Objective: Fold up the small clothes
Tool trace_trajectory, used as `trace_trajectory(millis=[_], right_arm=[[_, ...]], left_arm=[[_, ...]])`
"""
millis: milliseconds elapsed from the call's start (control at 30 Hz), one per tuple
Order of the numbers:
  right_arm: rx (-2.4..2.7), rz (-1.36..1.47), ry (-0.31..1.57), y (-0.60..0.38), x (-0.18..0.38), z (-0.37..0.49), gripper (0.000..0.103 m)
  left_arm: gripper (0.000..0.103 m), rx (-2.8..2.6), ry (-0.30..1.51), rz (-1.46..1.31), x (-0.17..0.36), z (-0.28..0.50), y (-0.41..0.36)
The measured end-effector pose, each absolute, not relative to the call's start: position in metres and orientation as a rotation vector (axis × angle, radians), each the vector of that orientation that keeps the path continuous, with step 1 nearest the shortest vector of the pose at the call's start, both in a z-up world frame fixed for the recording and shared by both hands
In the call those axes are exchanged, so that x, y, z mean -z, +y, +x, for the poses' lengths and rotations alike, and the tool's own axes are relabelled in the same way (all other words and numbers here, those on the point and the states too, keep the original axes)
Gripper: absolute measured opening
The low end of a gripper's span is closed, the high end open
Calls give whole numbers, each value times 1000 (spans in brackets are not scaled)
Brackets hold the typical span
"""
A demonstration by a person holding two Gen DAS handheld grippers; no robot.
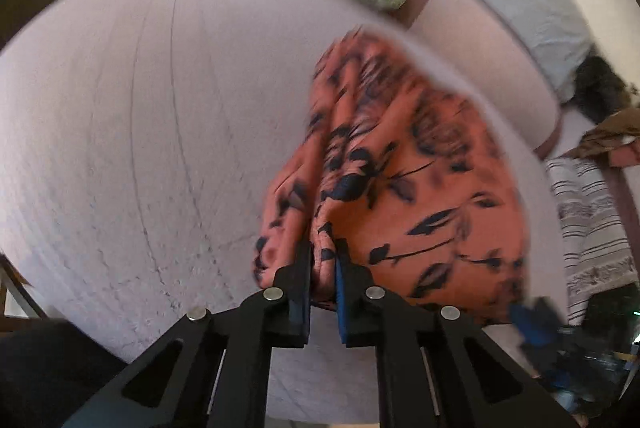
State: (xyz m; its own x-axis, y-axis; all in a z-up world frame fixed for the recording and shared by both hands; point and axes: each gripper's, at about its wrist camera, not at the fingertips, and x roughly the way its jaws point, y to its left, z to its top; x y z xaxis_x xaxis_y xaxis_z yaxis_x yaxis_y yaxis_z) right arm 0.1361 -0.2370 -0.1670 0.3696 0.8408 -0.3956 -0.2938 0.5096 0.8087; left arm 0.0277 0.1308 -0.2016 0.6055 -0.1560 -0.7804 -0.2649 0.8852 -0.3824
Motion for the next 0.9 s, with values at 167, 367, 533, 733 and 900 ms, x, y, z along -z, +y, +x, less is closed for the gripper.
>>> trace_trajectory(millis=[167,367,533,733,900], right_arm=[[-818,699,878,-245,151,131,38],[-636,736,830,-280,143,146,91],[-719,938,1030,-267,188,191,91],[-728,960,1078,-249,203,197,43],[-638,840,1109,-252,205,189,22]], left_arm=[[16,-65,912,-433,188,32,129],[32,-108,800,-366,146,8,127],[46,14,739,-276,111,44,99],[45,-72,971,-222,175,103,93],[47,-76,960,-154,179,101,85]])
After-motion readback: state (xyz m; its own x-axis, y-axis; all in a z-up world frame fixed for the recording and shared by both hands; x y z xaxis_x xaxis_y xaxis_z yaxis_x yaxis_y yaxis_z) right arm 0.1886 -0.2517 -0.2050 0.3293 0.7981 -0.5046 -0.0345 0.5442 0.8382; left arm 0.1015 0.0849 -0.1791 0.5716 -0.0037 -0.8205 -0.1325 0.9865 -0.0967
